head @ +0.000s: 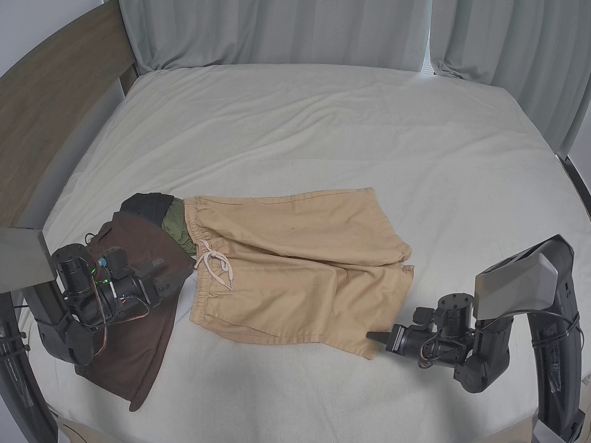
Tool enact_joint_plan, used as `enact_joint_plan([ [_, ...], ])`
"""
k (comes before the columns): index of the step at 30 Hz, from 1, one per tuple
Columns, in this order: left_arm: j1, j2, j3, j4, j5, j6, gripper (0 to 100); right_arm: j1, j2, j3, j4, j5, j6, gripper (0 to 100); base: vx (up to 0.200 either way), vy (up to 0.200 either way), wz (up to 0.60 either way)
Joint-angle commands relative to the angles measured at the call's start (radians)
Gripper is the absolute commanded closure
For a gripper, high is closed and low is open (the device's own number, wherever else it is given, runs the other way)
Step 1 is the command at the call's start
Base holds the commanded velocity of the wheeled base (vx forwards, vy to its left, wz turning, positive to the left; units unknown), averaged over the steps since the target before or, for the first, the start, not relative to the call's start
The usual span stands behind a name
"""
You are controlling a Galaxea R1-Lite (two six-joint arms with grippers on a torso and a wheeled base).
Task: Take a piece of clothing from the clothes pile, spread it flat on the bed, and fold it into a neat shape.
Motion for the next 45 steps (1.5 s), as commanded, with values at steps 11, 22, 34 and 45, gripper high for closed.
enact_joint_plan([
  [11, -0.005, 0.017, 0.000, 0.000, 0.000, 0.003, 0, -0.176, -0.067, 0.116, 0.001, 0.103, -0.089, 100, 0.000, 0.000, 0.00],
  [22, -0.005, 0.049, 0.005, 0.000, -0.002, 0.006, 0, -0.185, -0.064, 0.117, 0.001, 0.104, -0.125, 100, 0.000, 0.000, 0.00],
  [34, 0.005, 0.049, 0.039, 0.000, -0.063, -0.001, 0, -0.171, -0.204, 0.146, 0.001, 0.103, -0.139, 0, 0.000, 0.000, 0.00],
  [45, -0.003, 0.175, 0.013, 0.000, -0.060, -0.027, 0, -0.173, -0.245, 0.140, 0.001, 0.100, -0.142, 0, 0.000, 0.000, 0.00],
])
